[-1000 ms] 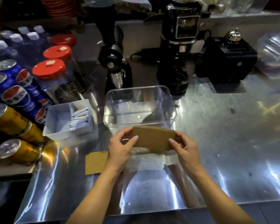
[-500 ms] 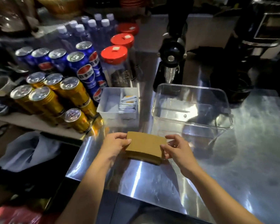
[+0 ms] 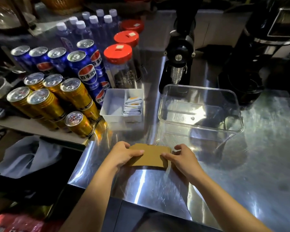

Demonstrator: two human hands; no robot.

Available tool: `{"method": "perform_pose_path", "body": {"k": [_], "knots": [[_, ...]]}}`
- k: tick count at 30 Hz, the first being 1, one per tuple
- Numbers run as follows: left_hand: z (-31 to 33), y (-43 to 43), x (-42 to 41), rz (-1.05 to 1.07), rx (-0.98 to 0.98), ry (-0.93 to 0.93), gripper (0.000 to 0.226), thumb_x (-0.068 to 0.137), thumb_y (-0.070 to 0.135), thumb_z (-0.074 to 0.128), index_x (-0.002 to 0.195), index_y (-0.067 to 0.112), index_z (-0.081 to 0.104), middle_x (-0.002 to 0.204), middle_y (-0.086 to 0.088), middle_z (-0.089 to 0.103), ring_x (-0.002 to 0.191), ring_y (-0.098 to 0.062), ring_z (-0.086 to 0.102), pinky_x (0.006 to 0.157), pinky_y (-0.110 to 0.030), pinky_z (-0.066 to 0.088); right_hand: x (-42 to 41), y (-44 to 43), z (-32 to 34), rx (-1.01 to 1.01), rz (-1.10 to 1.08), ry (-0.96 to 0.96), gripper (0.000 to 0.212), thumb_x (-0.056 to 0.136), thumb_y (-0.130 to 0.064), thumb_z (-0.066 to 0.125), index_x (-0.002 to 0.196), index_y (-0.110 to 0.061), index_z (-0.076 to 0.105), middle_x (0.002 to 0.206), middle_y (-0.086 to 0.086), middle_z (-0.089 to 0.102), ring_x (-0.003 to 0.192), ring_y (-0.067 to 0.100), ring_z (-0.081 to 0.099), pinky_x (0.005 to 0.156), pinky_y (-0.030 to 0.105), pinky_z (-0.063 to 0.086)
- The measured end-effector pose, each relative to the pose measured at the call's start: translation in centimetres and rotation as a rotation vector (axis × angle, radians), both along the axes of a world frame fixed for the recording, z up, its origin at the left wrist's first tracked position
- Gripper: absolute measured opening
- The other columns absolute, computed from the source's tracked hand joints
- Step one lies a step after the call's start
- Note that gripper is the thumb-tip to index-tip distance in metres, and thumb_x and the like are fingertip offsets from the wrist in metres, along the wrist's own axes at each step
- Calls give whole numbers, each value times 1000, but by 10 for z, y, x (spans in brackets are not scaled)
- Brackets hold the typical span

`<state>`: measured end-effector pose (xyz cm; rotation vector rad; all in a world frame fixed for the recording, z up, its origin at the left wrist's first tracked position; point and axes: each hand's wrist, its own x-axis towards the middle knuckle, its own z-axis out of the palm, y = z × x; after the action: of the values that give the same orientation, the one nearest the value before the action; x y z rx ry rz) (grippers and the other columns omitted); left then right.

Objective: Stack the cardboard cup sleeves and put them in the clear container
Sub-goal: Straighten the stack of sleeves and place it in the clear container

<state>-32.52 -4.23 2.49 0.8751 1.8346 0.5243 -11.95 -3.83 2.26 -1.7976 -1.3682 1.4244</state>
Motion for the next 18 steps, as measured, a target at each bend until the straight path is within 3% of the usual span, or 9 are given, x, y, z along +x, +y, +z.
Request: {"method": "perform_pose_path", "body": {"k": [3, 5, 7, 9, 13, 15, 18], "knots": [[0, 4, 7, -36, 6, -1, 58, 64, 27, 82, 110, 8, 52, 105, -8, 63, 87, -17, 60, 64, -25, 46, -2, 2, 4, -17, -3, 18, 41, 67, -24, 78, 92, -3, 53, 83, 10, 57, 59, 9, 46, 45, 19, 37], [1, 6, 11, -52, 12, -60, 39, 67, 22, 81, 96, 10, 58, 93, -3, 66, 82, -15, 63, 64, -25, 48, 1, 3, 8, -63, -19, 171, 28, 67, -11, 77, 76, -2, 52, 60, 5, 57, 44, 9, 49, 34, 13, 37], [3, 7, 17, -78, 32, -162, 25, 68, 17, 80, 87, 13, 64, 86, -3, 70, 76, -14, 67, 65, -27, 54, 10, 2, 11, -122, -29, 337, 17, 69, -1, 74, 76, 4, 59, 55, 4, 59, 38, 6, 55, 34, 12, 40], [4, 7, 28, -93, 95, -243, 35, 68, 12, 79, 99, 10, 64, 93, -7, 71, 82, -19, 68, 73, -31, 56, 24, 1, 12, -130, -42, 416, 13, 71, 2, 71, 81, 4, 63, 63, 6, 62, 44, 4, 60, 40, 15, 45], [2, 5, 65, -169, 250, -351, 41, 72, 6, 75, 108, 13, 55, 95, -1, 67, 80, -5, 65, 61, -12, 51, 63, -2, 6, 39, -65, 447, 21, 72, 7, 67, 69, -10, 57, 47, -11, 63, 45, -2, 57, 43, 10, 43], [-2, 6, 86, -220, 317, -394, 39, 75, 2, 71, 105, 19, 52, 96, 3, 66, 80, 2, 65, 64, -9, 49, 84, -6, 2, 155, -95, 365, 22, 70, 8, 68, 72, -10, 56, 55, -11, 65, 52, -2, 58, 49, 9, 44], [-10, 8, 115, -267, 433, -409, 43, 75, -5, 68, 101, 23, 49, 95, 3, 63, 82, 4, 63, 70, -7, 47, 109, -12, -7, 263, -140, 263, 27, 71, 3, 70, 90, -14, 60, 91, 4, 64, 77, 6, 63, 67, 15, 50]]}}
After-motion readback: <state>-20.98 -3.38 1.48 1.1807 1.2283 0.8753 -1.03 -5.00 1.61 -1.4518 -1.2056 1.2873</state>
